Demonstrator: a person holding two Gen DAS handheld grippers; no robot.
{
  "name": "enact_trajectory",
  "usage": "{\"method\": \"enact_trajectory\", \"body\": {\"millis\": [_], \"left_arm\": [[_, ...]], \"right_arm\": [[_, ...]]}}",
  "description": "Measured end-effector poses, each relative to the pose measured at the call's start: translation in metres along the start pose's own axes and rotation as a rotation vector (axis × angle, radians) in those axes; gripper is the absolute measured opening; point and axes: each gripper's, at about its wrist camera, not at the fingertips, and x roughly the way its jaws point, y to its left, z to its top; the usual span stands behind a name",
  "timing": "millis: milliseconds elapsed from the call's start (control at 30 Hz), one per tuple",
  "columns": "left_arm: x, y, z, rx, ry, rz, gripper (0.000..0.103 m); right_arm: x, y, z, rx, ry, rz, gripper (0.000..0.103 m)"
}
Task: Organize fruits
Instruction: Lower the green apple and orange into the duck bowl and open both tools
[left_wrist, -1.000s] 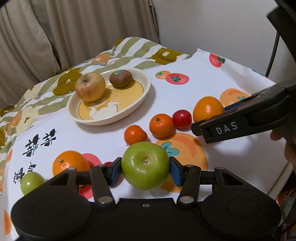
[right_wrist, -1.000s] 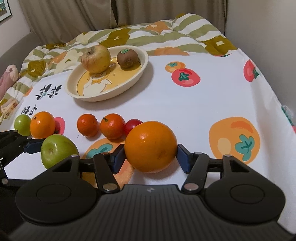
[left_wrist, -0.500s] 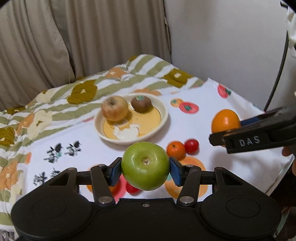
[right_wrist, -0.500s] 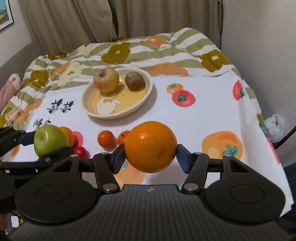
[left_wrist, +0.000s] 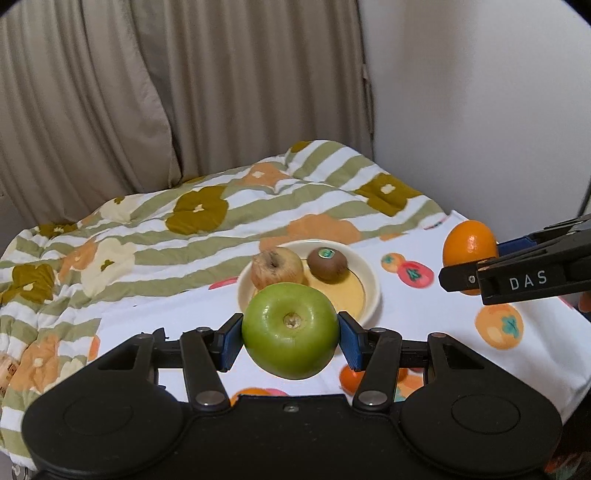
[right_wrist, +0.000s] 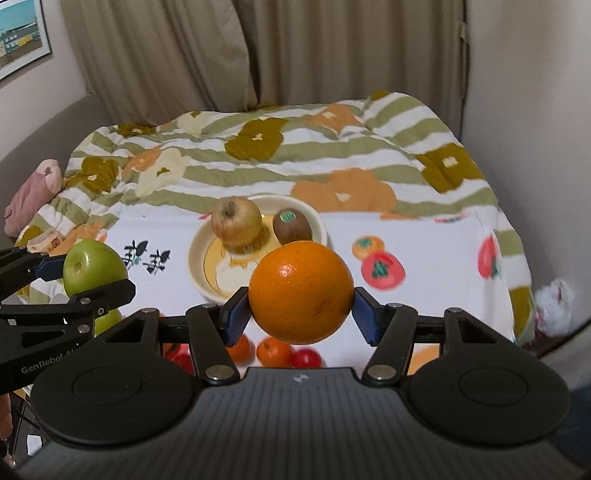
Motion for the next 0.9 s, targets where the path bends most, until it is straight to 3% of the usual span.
{"method": "enact_trajectory", "body": {"millis": [400,900], "left_arm": [[0.065,0.003,0.033,-0.107,0.073,0.053,0.058],[0.160,-0.003,0.029,-0.129,0.219,0.067,0.058]], "right_arm": [[0.070,-0.013,0.056,-0.094,0.043,0.091,0.074],[0.166,-0.026,0.073,-0.149,0.162,0.130,0.074]]}}
